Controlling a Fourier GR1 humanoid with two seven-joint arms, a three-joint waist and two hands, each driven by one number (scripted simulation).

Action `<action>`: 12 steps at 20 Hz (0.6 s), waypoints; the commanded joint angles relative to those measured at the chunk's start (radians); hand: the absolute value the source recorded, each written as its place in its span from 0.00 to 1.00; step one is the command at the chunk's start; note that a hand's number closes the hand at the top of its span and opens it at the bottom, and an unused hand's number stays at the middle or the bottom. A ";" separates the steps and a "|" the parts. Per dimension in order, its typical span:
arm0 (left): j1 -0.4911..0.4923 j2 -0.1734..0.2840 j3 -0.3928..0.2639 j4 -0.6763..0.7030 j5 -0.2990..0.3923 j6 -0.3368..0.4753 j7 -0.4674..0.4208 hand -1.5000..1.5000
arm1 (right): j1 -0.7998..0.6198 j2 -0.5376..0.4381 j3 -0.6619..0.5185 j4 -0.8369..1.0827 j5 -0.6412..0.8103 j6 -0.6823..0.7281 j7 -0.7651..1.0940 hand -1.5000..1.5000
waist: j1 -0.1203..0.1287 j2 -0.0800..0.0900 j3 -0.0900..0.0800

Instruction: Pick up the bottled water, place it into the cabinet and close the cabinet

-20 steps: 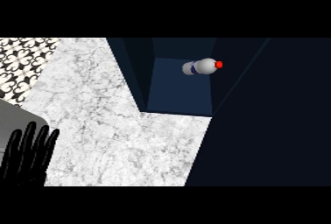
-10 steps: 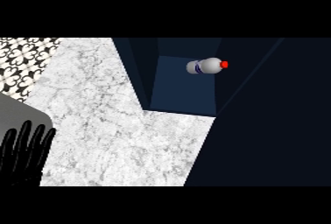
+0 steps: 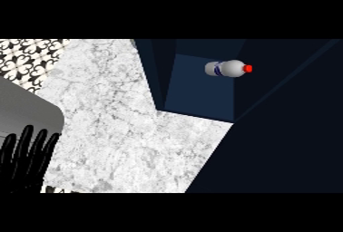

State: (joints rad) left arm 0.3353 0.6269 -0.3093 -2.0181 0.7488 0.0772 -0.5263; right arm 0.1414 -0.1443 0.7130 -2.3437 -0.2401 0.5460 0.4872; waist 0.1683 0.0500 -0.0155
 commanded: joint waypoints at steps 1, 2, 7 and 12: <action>-0.009 0.012 0.012 0.000 0.009 -0.015 0.007 0.00 | -0.037 0.137 0.054 0.169 -0.079 -0.127 0.060 1.00 | 0.006 0.003 0.002; 0.005 0.010 0.014 0.013 0.007 -0.017 -0.003 0.00 | -0.039 0.137 0.018 0.173 -0.086 -0.155 0.050 1.00 | -0.002 -0.001 0.003; 0.025 0.018 0.036 0.020 0.015 -0.016 -0.003 0.00 | 0.006 0.137 -0.129 0.123 -0.072 -0.263 -0.035 1.00 | -0.054 -0.007 0.006; 0.032 0.019 0.047 0.025 0.024 -0.028 -0.012 0.00 | 0.016 0.138 -0.196 0.143 -0.070 -0.337 -0.070 1.00 | -0.064 -0.004 0.005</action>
State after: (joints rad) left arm 0.3619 0.6397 -0.2731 -2.0021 0.7679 0.0608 -0.5333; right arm 0.2002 -0.1170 0.6147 -2.3117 -0.3517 0.4099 0.4336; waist 0.1172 0.0321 -0.0171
